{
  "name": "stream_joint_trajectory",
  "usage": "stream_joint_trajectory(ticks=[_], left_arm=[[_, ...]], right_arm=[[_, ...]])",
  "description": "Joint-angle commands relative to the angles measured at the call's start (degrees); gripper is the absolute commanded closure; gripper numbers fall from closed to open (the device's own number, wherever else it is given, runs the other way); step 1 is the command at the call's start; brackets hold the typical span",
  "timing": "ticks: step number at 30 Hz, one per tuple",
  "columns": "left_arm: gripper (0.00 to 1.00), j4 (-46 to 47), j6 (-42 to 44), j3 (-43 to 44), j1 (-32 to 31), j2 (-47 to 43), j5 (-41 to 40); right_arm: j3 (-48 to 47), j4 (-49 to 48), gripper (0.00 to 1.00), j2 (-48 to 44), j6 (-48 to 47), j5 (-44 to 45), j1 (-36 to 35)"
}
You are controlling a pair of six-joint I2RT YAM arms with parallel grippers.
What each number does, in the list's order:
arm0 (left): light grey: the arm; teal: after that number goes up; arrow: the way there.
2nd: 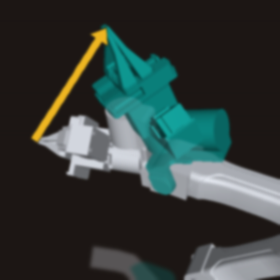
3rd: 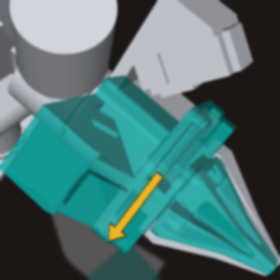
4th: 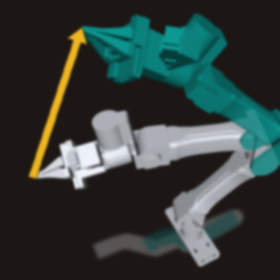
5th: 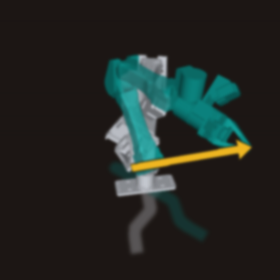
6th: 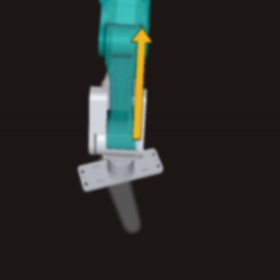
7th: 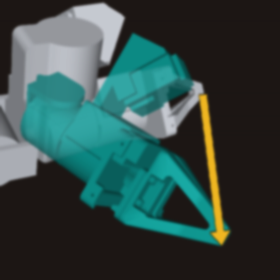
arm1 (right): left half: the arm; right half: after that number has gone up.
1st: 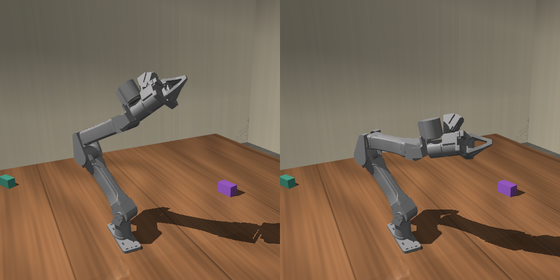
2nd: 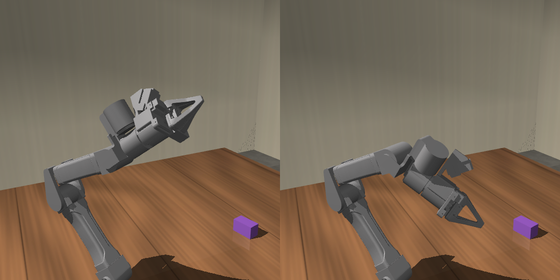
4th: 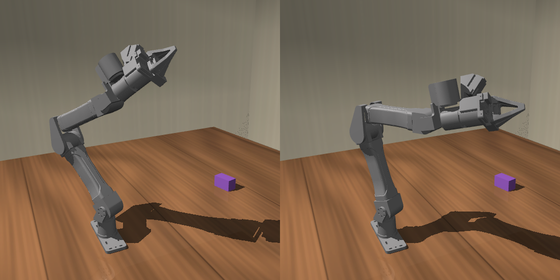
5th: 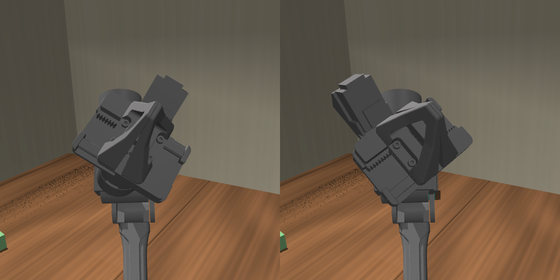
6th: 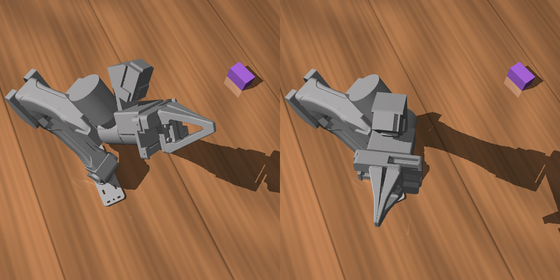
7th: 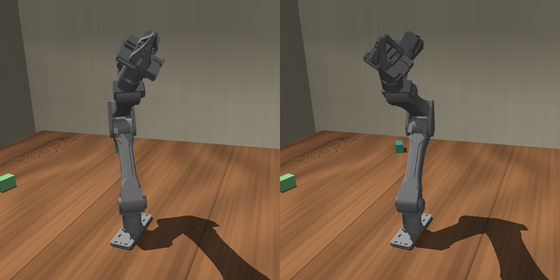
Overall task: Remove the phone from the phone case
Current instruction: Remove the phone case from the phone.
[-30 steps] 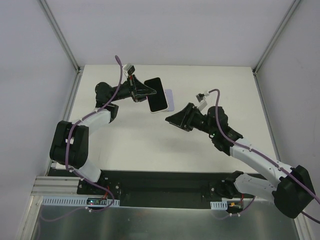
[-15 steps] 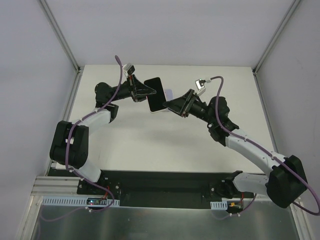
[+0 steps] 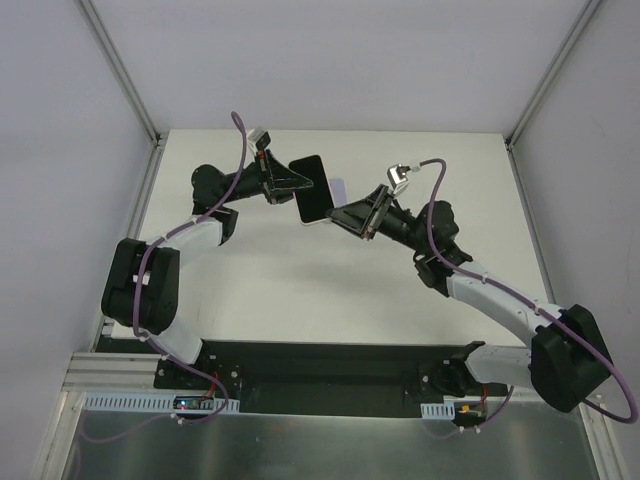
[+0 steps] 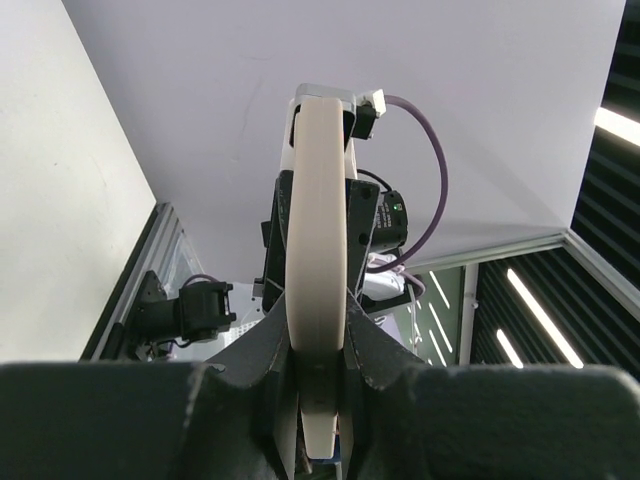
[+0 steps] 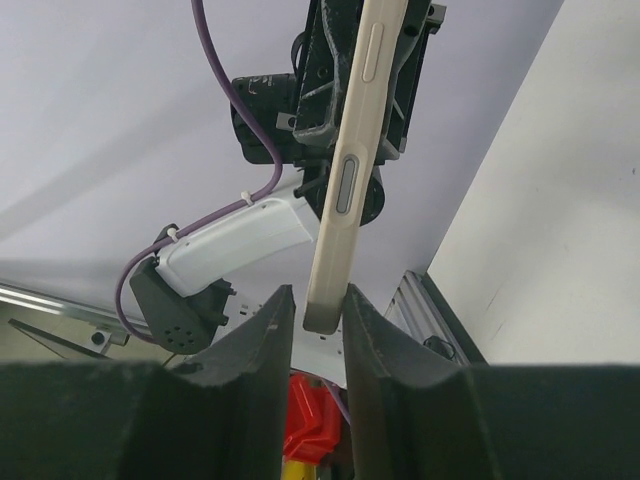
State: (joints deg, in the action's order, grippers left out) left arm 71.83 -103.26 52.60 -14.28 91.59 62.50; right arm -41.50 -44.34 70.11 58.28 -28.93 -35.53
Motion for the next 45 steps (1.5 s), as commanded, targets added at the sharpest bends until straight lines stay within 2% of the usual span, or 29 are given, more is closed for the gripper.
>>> stream_joint_trajectory(ticks=[1,3,4,7,11,15,18,22,30,32,36,40,45], left_arm=[[1.00,7.27,-0.80,3.21,-0.22,-0.19,-2.12],[1.00,7.01,-0.71,3.47,-0.22,-0.27,-1.95],[1.00,6.92,-0.62,3.56,-0.22,-0.36,-2.03],[1.00,6.65,-0.62,3.56,-0.22,-0.71,-1.86],[1.00,6.56,-1.06,2.95,-0.22,-0.80,-1.77],[1.00,5.42,-3.34,2.60,-0.31,-0.36,-1.51],[1.00,5.16,-4.93,2.33,-0.31,-0.71,-1.59],[1.00,4.11,-5.54,1.81,-0.39,-1.94,-1.42],[1.00,4.10,-7.30,0.49,-0.57,-4.84,-1.77],[1.00,4.98,-9.05,0.23,-1.01,-5.63,-2.64],[1.00,4.81,-10.64,-0.65,-2.23,-8.79,-4.75],[1.00,-4.12,-7.05,-1.71,-3.12,-13.80,-5.63],[1.00,-6.09,-7.04,-2.24,-3.12,-16.88,-5.90]], right_arm=[[0.45,-5.59,0.76,-2.69,1.22,-0.87,0.11],[0.71,-5.59,0.80,-2.61,1.31,-0.52,0.11],[0.80,-5.67,0.88,-2.61,1.31,-0.34,0.11],[0.89,-5.67,0.98,-2.17,0.96,-0.25,0.11],[0.19,-7.08,0.99,-2.60,-3.95,-1.91,0.11],[-5.95,-8.22,0.99,-1.64,-16.24,-16.29,0.20],[-8.51,-8.31,0.99,-0.59,-19.16,-23.33,0.11],[-10.10,-10.76,0.99,0.20,-22.15,-28.02,0.11],[-8.78,-18.06,0.99,1.35,-21.81,-31.01,0.11],[-8.17,-22.88,0.99,2.40,-20.58,-31.19,0.11],[-9.82,-36.06,0.99,6.35,-11.38,-33.73,0.20],[-11.59,-40.47,0.99,9.16,-9.50,-33.91,0.11],[-13.61,-43.46,0.99,11.63,-7.49,-34.09,0.20]])
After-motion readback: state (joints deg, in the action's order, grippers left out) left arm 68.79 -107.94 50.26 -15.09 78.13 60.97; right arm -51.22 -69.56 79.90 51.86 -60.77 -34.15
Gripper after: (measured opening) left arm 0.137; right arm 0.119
